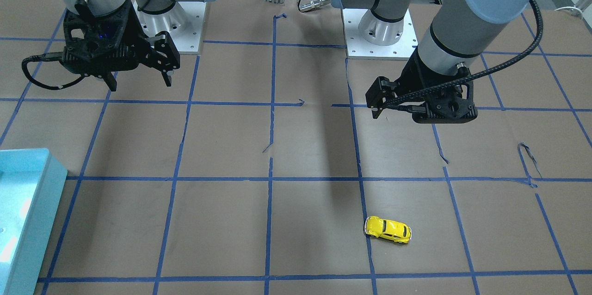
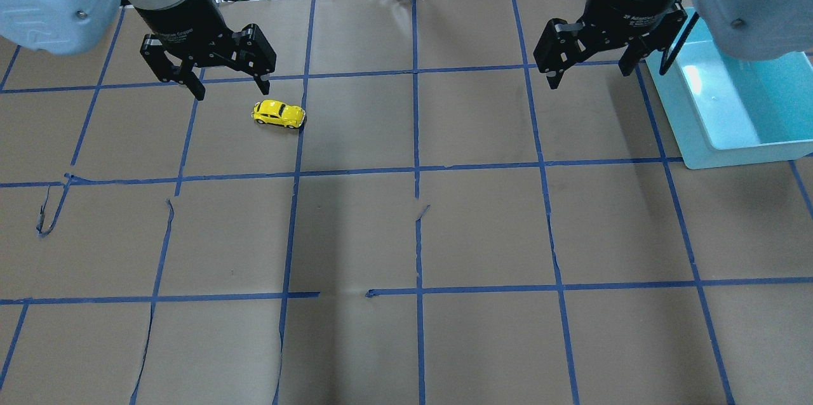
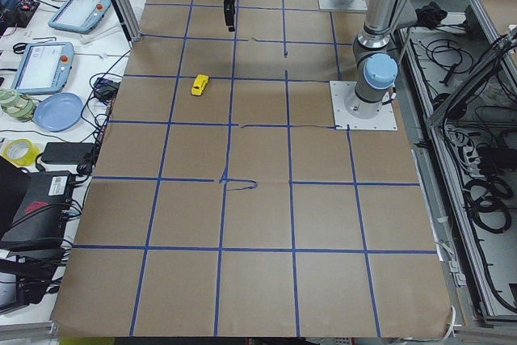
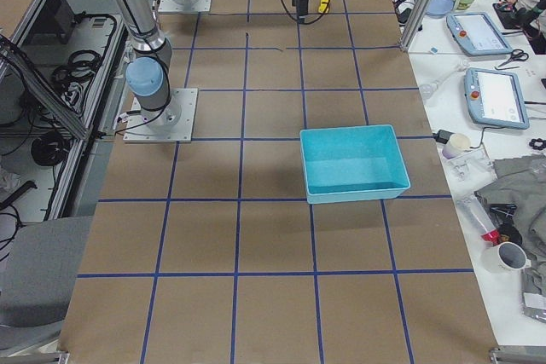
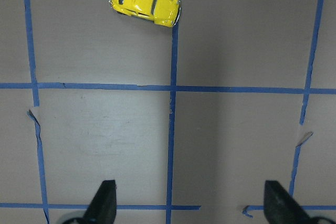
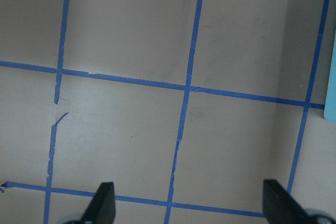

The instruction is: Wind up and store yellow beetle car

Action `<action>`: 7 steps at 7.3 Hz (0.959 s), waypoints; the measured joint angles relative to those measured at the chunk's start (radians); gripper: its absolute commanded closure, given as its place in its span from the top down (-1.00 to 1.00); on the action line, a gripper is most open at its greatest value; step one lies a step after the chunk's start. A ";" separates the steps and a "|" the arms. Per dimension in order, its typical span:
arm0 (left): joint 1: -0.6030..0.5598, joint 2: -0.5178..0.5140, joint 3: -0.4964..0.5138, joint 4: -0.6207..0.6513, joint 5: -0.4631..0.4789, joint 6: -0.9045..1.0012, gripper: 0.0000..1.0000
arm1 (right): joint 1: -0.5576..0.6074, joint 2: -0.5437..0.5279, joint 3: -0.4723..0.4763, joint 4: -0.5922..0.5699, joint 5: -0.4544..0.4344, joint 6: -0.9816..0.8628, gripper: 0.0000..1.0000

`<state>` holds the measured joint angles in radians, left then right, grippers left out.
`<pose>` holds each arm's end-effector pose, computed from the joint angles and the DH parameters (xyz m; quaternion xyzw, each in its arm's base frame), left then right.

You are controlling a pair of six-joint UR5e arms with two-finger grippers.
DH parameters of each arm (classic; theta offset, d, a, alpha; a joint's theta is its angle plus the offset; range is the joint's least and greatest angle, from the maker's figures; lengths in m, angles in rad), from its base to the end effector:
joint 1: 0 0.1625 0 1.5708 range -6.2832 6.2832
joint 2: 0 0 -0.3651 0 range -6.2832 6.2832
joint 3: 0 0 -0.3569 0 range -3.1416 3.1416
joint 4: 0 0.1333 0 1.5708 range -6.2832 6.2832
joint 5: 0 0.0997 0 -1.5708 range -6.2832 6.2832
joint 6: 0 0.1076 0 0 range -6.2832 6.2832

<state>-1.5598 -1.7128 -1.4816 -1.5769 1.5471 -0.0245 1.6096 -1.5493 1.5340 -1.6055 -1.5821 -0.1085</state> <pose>-0.1303 -0.5027 0.3918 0.0181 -0.9993 -0.0295 0.0116 0.1502 -0.4642 0.4305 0.0734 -0.9970 0.0248 0.0065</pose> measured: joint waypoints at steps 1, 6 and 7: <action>0.000 0.003 0.000 0.000 0.002 0.000 1.00 | 0.000 0.000 0.000 0.000 0.000 0.000 1.00; 0.013 -0.034 -0.017 0.134 0.001 -0.026 1.00 | 0.001 0.000 0.000 0.000 0.001 0.001 1.00; 0.017 -0.062 -0.033 0.225 0.002 -0.103 1.00 | 0.001 0.000 0.000 0.000 0.001 0.002 1.00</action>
<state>-1.5428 -1.7743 -1.5143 -1.3518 1.5488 -0.1275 1.6103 -1.5493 1.5340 -1.6056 -1.5815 -0.1068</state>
